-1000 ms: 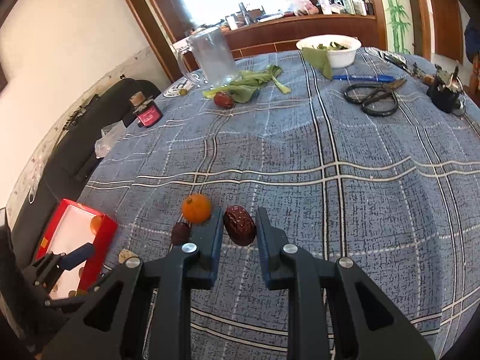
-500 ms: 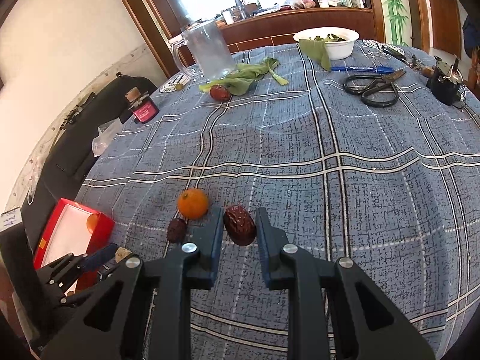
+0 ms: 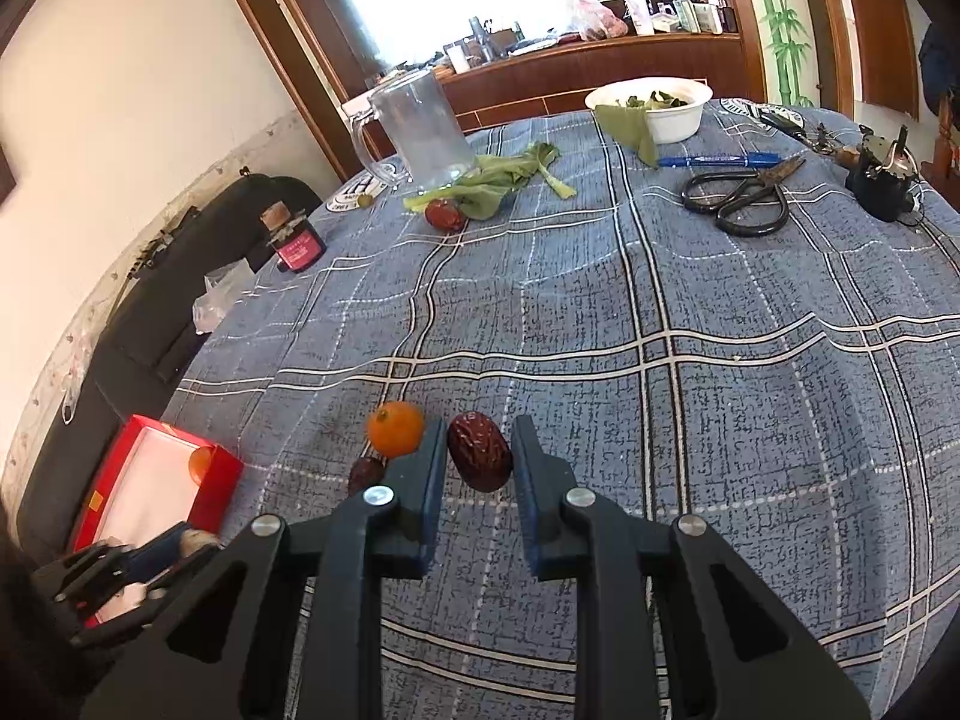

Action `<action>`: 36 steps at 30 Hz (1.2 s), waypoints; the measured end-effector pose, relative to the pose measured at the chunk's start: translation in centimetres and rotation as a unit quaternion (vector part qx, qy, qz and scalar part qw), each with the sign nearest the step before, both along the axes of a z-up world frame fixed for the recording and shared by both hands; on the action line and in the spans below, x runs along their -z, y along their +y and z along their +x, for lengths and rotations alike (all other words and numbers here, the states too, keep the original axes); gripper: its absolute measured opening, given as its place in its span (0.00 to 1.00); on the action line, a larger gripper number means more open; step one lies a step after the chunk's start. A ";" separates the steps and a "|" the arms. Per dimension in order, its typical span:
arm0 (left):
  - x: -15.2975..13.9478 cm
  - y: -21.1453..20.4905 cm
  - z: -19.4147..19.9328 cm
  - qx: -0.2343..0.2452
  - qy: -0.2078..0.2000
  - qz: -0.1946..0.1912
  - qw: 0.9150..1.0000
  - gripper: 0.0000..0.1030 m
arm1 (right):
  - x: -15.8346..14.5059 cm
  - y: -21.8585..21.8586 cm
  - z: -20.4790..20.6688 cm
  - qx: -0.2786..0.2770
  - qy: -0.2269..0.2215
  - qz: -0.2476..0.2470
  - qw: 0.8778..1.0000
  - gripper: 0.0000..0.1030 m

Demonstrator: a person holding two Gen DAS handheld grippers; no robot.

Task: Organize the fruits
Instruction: 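Grasp the beige piece with the left tool, then carry the beige piece and red date over the tray with both tools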

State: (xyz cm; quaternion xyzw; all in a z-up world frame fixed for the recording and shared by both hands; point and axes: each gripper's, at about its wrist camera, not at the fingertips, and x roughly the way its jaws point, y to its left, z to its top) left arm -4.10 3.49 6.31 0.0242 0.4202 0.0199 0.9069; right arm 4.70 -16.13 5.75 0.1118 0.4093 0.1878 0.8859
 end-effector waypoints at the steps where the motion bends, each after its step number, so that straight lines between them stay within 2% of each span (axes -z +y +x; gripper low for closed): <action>1: -0.4 0.4 -0.4 -0.003 -0.004 0.000 1.000 0.24 | 0.0 0.0 0.0 0.001 -0.001 0.000 1.000 0.23; 6: -1.9 3.0 -3.0 -0.028 -0.026 0.007 0.999 0.24 | 0.3 -0.2 0.2 0.004 0.005 0.001 1.000 0.23; 13: -3.4 9.2 -7.7 -0.089 -0.054 0.001 0.995 0.24 | 1.1 -0.5 0.6 0.012 -0.003 -0.010 1.000 0.23; 19: -3.1 13.2 -10.8 -0.133 -0.072 0.019 0.988 0.24 | 1.6 -1.7 0.0 0.049 -0.024 -0.015 0.998 0.23; 22: -2.5 14.4 -11.2 -0.138 -0.073 0.008 0.988 0.24 | 0.9 -1.7 -1.7 0.059 -0.025 0.003 0.998 0.23; 28: -2.2 15.5 -11.7 -0.140 -0.088 0.007 0.986 0.24 | -2.2 3.4 -7.3 -0.009 -0.074 0.031 0.997 0.23; 30: -1.9 15.7 -11.8 -0.140 -0.088 0.005 0.986 0.24 | -2.6 5.9 -8.7 -0.046 -0.078 0.048 0.995 0.23; 36: -1.2 16.6 -11.9 -0.147 -0.082 0.002 0.986 0.24 | -3.0 13.2 -12.2 -0.153 -0.081 0.049 0.984 0.23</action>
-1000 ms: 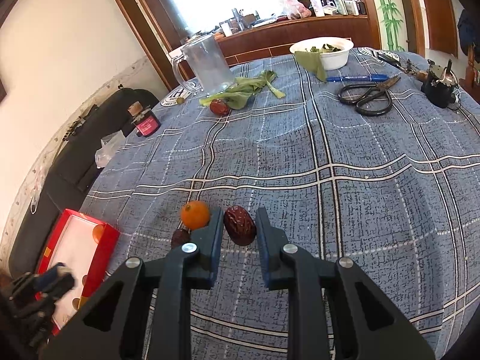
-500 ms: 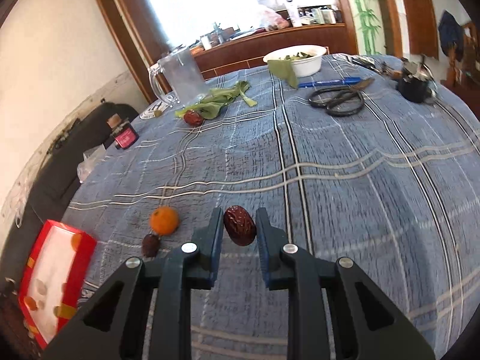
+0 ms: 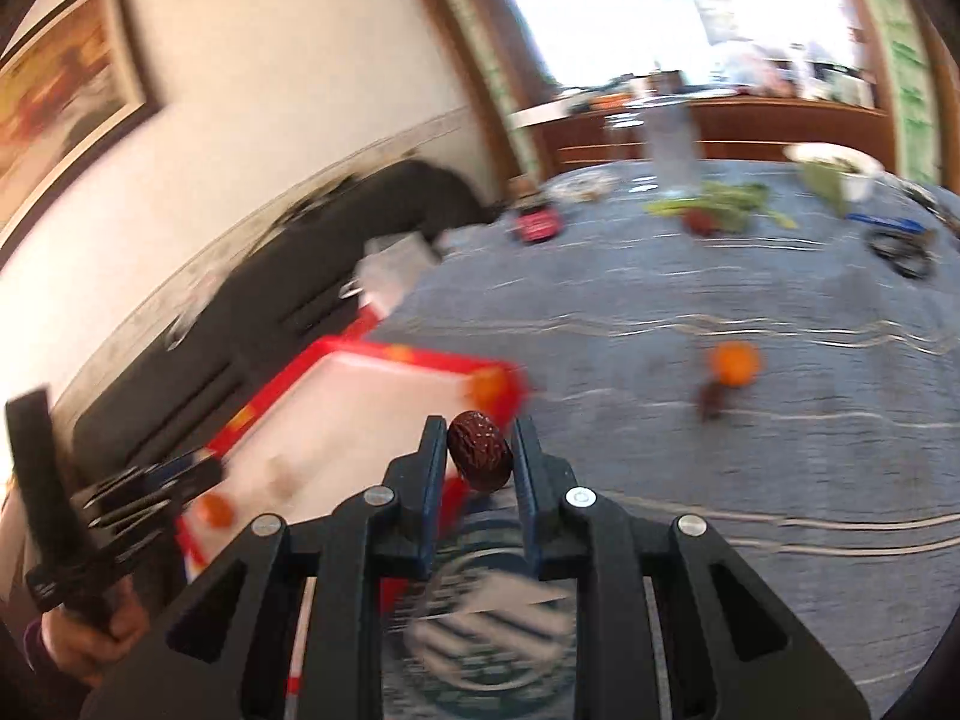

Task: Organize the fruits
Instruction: 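Carry the beige piece and red date over the tray with both tools, then lower the beige piece and red date into the tray and open both tools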

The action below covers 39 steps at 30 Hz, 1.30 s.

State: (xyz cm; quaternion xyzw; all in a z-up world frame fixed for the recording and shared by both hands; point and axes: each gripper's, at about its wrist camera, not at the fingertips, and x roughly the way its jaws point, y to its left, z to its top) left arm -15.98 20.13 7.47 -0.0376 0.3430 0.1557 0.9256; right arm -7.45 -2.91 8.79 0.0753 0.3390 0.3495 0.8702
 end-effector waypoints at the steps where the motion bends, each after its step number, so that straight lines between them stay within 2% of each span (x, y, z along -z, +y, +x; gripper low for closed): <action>1: 0.1 0.2 0.0 -0.002 0.002 -0.001 1.000 0.24 | 0.1 0.8 -0.5 -0.012 0.000 0.001 1.000 0.23; 8: 0.9 0.9 0.6 -0.007 0.011 -0.003 1.000 0.24 | 1.5 4.6 -2.9 -0.074 0.008 -0.009 0.997 0.23; 19: 1.8 0.7 1.6 -0.005 0.027 0.002 1.000 0.24 | 2.9 8.2 -4.8 -0.136 0.023 -0.020 0.990 0.23; 25: 2.1 1.4 1.7 -0.019 0.032 0.005 0.999 0.24 | 4.1 9.4 -4.3 -0.153 0.036 -0.030 0.987 0.23; 28: 2.3 1.6 1.9 -0.024 0.037 0.010 0.999 0.24 | 4.9 9.3 -3.8 -0.162 0.065 -0.021 0.984 0.24; 34: 2.6 1.3 2.4 -0.021 0.044 0.018 0.999 0.24 | 5.8 9.2 -3.1 -0.165 0.096 -0.017 0.982 0.24; 39: 2.7 0.7 2.3 -0.021 0.044 0.035 0.998 0.24 | 5.8 9.4 -3.2 -0.166 0.097 -0.022 0.981 0.24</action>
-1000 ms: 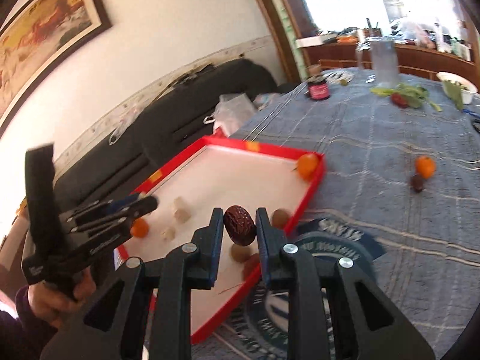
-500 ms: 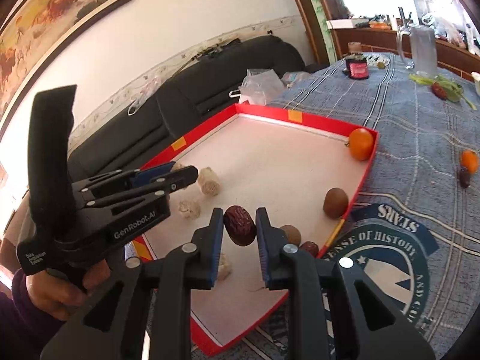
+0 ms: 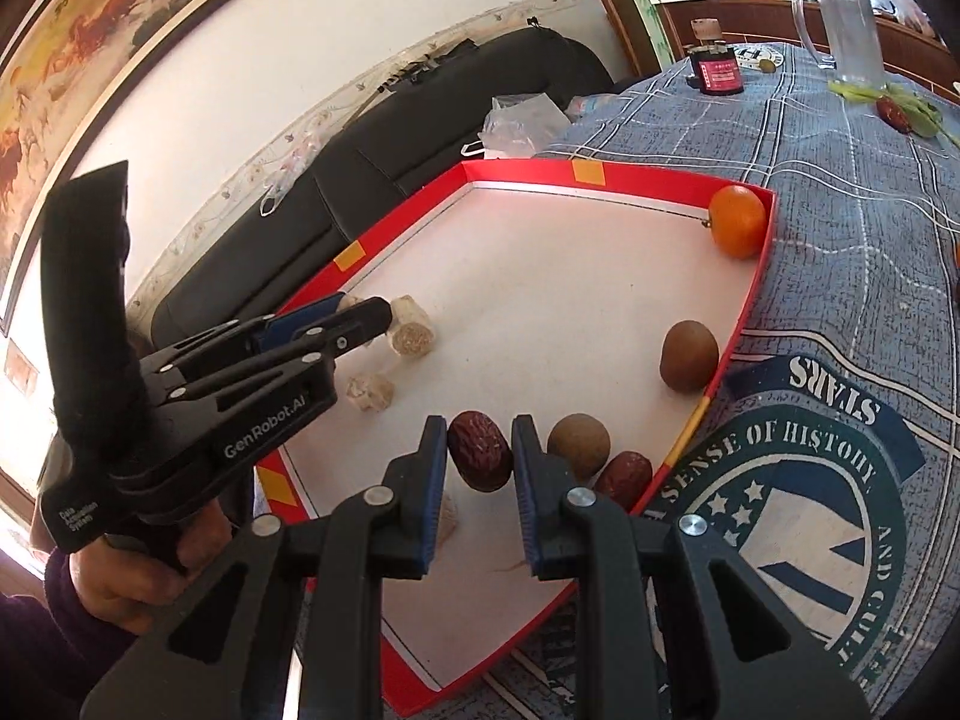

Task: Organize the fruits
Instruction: 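Lower the beige piece and red date into the tray and open both tools, then swing both open tools from the tray toward the loose orange and date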

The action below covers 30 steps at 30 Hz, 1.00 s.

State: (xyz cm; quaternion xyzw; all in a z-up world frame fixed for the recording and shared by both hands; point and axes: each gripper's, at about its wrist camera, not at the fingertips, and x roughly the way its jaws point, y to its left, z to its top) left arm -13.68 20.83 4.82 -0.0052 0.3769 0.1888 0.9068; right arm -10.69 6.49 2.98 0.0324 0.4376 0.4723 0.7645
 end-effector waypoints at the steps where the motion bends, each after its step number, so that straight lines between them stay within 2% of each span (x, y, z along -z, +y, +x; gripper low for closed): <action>1: 0.0 -0.1 0.0 0.000 0.000 0.006 1.000 0.24 | 0.0 0.0 0.0 0.000 0.000 0.000 1.000 0.24; 6: 0.1 -0.4 0.0 -0.003 0.002 0.019 1.000 0.25 | 0.0 0.1 0.1 -0.001 0.000 -0.004 1.000 0.24; 7: 0.1 -0.4 0.1 -0.005 0.004 0.023 1.000 0.27 | 0.1 0.1 0.1 -0.002 0.001 -0.003 1.000 0.26; 8: 0.1 -0.5 0.0 -0.008 0.005 0.028 1.000 0.32 | 0.1 0.1 0.1 -0.003 0.001 -0.004 1.000 0.28; 11: 0.0 -0.4 0.0 -0.017 0.004 0.035 0.999 0.53 | -0.2 0.3 -0.4 -0.013 -0.013 -0.011 1.000 0.40; 13: 0.0 -0.2 -0.2 -0.023 0.003 0.033 0.999 0.59 | -0.6 0.4 -1.2 -0.020 -0.034 -0.015 0.999 0.58; 14: 0.0 -0.1 -0.2 -0.025 0.003 0.033 0.999 0.61 | -0.7 0.3 -1.5 -0.022 -0.040 -0.015 0.999 0.62; 21: -0.4 0.7 -0.3 -0.045 -0.004 0.022 0.999 0.66 | -1.8 -1.0 -1.9 -0.003 -0.075 0.002 0.997 0.63; 24: -0.6 0.9 -0.5 -0.053 -0.013 0.012 0.998 0.72 | -1.8 -1.6 -1.2 0.016 -0.068 0.008 0.998 0.63; 30: -0.9 0.9 -0.6 -0.058 -0.019 0.013 0.998 0.73 | -2.1 -2.7 -0.3 0.054 -0.062 0.016 0.996 0.63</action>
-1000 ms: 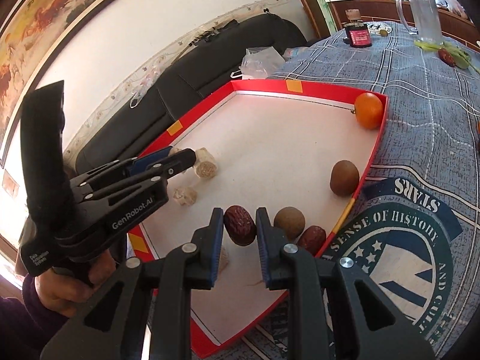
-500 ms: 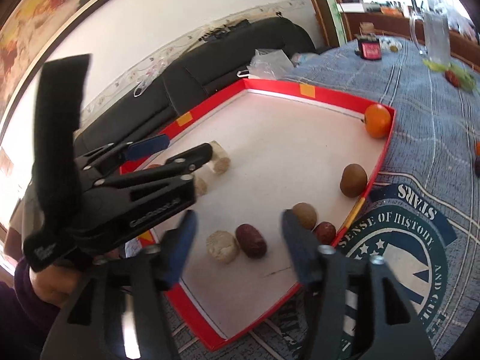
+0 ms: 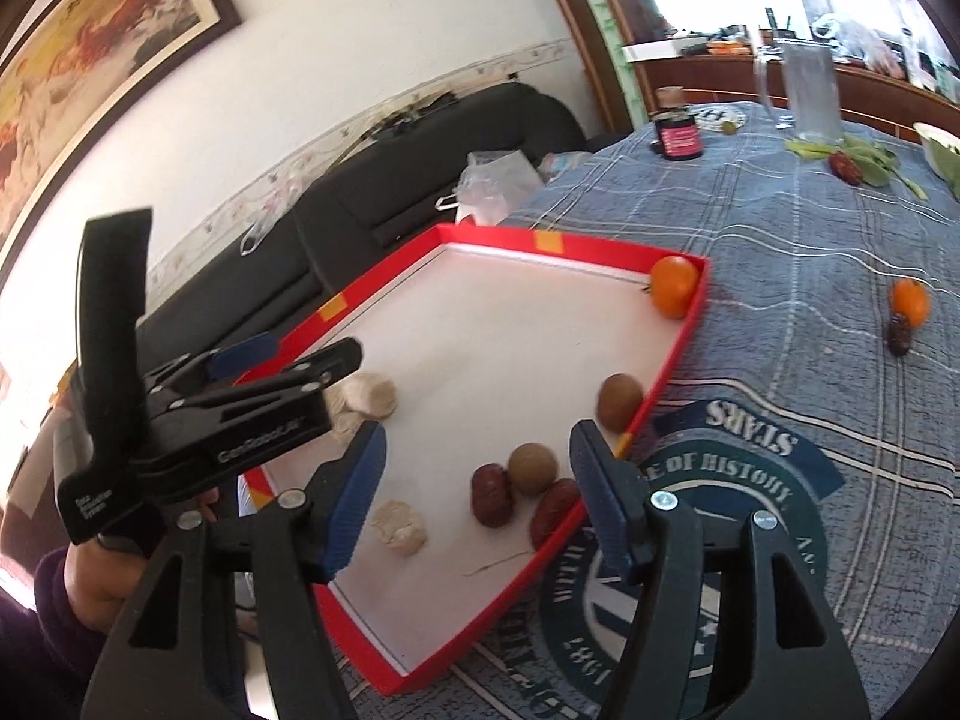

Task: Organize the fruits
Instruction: 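Swing both open tools from the tray toward the loose orange and date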

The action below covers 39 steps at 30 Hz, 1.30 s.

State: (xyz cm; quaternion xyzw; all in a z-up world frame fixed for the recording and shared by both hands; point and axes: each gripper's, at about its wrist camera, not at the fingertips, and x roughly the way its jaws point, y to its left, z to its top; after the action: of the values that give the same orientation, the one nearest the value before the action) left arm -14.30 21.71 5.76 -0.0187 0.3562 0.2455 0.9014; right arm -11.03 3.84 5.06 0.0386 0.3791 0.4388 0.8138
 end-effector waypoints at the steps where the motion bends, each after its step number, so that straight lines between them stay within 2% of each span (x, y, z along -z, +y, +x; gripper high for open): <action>1: 0.0 -0.1 0.0 0.002 0.000 0.000 1.000 0.73 | 0.0 -0.1 0.1 0.006 0.000 0.000 1.000 0.63; 17: -0.1 -3.0 -0.2 0.026 0.003 0.012 1.000 0.77 | -0.3 -3.5 1.4 0.070 0.014 0.015 0.997 0.63; 23: -0.6 -3.5 0.2 0.025 -0.001 0.019 1.000 0.77 | -1.8 -5.8 2.3 0.097 0.011 0.012 0.995 0.63; 27: -1.7 -4.8 1.0 0.036 -0.009 0.020 0.999 0.77 | -4.1 -8.4 5.1 0.135 0.008 0.013 0.991 0.64; 30: -2.7 -6.4 2.0 0.056 -0.016 0.026 0.998 0.77 | -6.3 -10.3 8.7 0.178 -0.003 -0.020 0.984 0.66; 33: -4.1 -8.9 3.3 0.087 -0.029 0.037 0.995 0.77 | -7.2 -11.8 12.8 0.206 -0.002 -0.043 0.978 0.67; 35: -4.8 -10.8 4.5 0.106 -0.033 0.043 0.993 0.77 | -6.9 -12.8 14.8 0.223 0.011 -0.052 0.973 0.67; 39: -4.5 -13.8 6.4 0.135 -0.026 0.049 0.989 0.77 | -4.2 -16.5 16.8 0.242 0.040 0.003 0.970 0.67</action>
State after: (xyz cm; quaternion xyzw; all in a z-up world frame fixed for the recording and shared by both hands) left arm -7.91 7.90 10.25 0.0675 0.3192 0.1377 0.9352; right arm 5.79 -12.63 9.27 0.1486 0.3894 0.2282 0.8799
